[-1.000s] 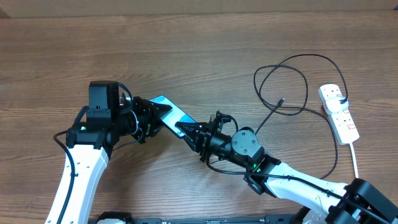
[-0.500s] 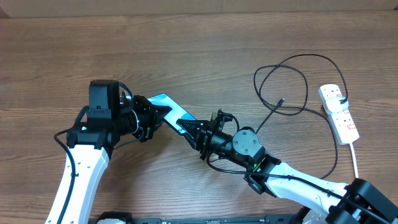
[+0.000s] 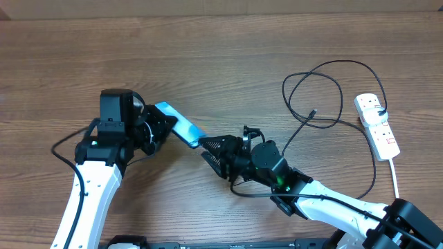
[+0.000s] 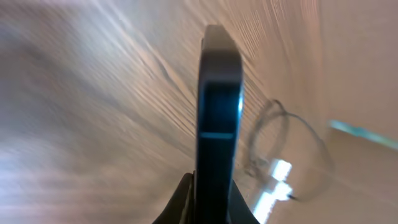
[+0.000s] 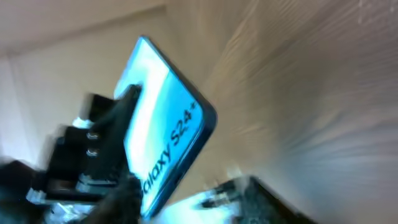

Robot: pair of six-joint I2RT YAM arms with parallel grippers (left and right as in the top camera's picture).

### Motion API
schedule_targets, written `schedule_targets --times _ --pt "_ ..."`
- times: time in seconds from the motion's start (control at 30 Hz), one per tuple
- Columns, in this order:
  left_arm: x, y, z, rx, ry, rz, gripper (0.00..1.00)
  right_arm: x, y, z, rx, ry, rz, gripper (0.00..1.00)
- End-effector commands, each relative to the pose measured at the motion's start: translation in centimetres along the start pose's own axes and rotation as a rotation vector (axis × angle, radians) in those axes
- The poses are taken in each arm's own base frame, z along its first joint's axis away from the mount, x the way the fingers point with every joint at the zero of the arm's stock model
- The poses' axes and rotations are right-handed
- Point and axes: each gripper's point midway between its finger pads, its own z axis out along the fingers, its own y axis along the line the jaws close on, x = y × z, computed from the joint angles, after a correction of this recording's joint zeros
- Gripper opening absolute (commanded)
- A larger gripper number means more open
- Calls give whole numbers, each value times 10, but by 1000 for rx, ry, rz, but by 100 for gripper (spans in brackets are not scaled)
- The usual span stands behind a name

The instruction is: Plug charger to phone and switch on socket

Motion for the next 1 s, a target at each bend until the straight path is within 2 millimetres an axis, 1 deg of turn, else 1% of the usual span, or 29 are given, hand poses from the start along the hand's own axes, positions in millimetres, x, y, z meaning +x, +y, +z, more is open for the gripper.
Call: schedule_targets --times 0.0,0.07,0.13,0.2,0.27,0.3,0.37,0.47,0.5,0.57,0.63,0.67,0.73,0.83,0.97 --pt "-7 7 -3 -48 -42 285 4 -39 -6 -7 69 -157 -372 62" --pt "4 6 -2 -23 16 364 4 -67 -21 -16 175 -220 -393 62" --pt "13 9 -2 -21 62 416 4 -88 -26 -27 256 -258 -408 62" --pt "20 14 -1 -26 106 422 4 -108 -24 -41 335 -300 -447 63" --pt "30 11 1 10 165 409 4 -129 -22 -59 435 -358 -480 66" --pt "43 -3 3 105 243 406 4 -154 -23 -84 569 -437 -494 73" --pt "53 -21 4 217 316 412 4 -180 -28 -115 707 -532 -471 74" --pt "66 -48 5 409 432 436 4 -206 -36 -151 811 -612 -440 74" --pt "68 -54 6 452 463 441 4 -214 -40 -161 832 -629 -415 73" --pt "69 -56 13 487 507 423 4 -228 -48 -177 867 -657 -380 70" --pt "68 -49 24 467 536 385 4 -242 -54 -187 895 -671 -379 68" --pt "68 -46 30 458 551 369 4 -246 -55 -188 900 -663 -393 66" --pt "70 -41 37 456 584 343 4 -252 -58 -184 904 -630 -432 64" --pt "74 -42 41 502 645 321 4 -260 -66 -178 924 -616 -459 61" --pt "76 -43 41 533 681 310 4 -268 -84 -169 955 -596 -445 51"
